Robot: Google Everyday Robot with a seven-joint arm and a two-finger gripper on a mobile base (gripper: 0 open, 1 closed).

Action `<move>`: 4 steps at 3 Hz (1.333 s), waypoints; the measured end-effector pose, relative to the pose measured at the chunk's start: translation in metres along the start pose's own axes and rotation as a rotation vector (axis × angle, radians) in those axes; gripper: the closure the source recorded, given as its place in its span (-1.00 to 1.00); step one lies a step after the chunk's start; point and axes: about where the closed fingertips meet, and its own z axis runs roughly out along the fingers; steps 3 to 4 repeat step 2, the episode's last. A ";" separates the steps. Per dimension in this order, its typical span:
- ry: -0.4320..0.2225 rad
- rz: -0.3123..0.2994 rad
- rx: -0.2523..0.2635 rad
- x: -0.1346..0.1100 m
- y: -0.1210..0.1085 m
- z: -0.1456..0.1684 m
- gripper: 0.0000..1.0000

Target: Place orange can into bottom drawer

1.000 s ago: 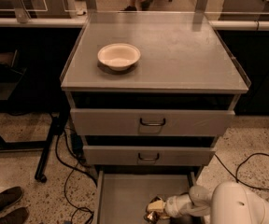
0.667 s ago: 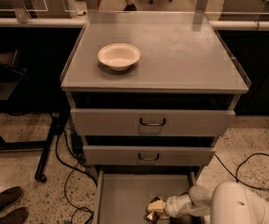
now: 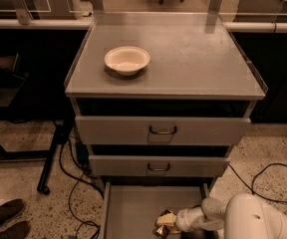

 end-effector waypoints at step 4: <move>0.000 0.000 0.000 0.000 0.000 0.000 -1.00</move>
Offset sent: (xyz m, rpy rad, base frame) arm 0.0000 0.0000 0.0000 0.0000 0.0000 0.0000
